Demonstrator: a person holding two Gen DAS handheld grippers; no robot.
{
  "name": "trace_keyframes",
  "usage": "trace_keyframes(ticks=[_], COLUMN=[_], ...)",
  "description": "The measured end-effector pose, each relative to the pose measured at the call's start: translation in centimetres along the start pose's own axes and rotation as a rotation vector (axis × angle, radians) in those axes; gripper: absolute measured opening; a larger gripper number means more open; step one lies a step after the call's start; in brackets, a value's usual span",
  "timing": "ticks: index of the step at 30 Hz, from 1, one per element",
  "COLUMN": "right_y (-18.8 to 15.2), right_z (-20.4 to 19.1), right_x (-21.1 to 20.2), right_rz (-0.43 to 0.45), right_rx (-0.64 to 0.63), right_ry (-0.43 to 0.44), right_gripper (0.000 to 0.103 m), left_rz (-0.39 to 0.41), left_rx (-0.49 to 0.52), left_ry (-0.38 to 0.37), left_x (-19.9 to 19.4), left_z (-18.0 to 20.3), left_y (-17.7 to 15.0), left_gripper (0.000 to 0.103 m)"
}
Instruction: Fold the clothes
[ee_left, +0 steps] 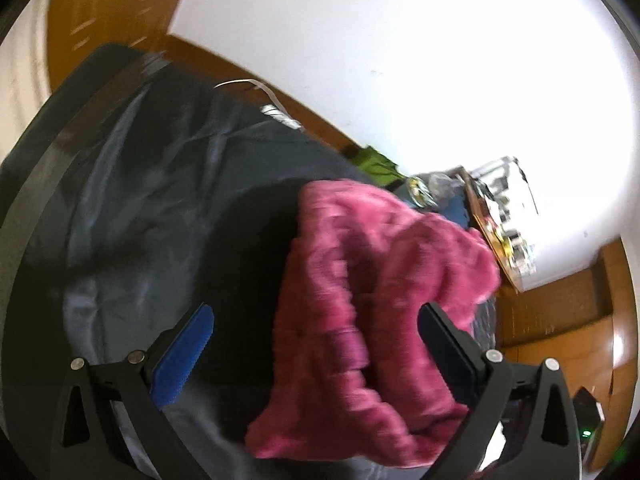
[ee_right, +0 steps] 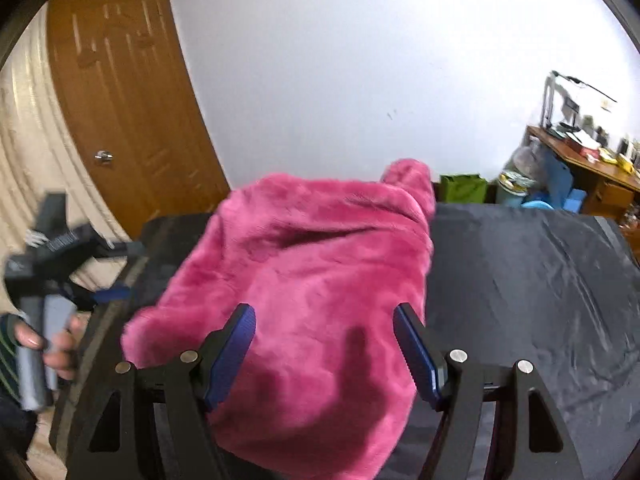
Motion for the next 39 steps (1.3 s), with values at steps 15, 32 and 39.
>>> trace_keyframes(ticks=[15,32,39], right_y=[-5.4,-6.9,-5.2], right_z=[-9.4,-9.4,-7.9], right_x=[6.4,7.7,7.2], right_rz=[-0.086,-0.128,-0.167], right_rx=[-0.263,-0.321,-0.315], right_ry=[0.107,0.168,0.259], right_gripper=[0.073,0.075,0.076], left_rz=[-0.149,-0.149,-0.149], left_rx=[0.401,0.232,0.225], left_ry=[0.018,0.218,0.189], left_x=[7.6,18.1,17.4], left_z=[11.8,6.1,5.8], left_y=[0.1,1.3,1.4], left_gripper=[0.102,0.103,0.103])
Point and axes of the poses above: each gripper's, at about its wrist camera, not at the fingertips, and x roughly the way its jaws point, z to its right, y to its top, the point moved 1 cm from there along x, roughly the way its jaws point, and after that the axes turned 7 degrees about z, right-handed, at the moved point
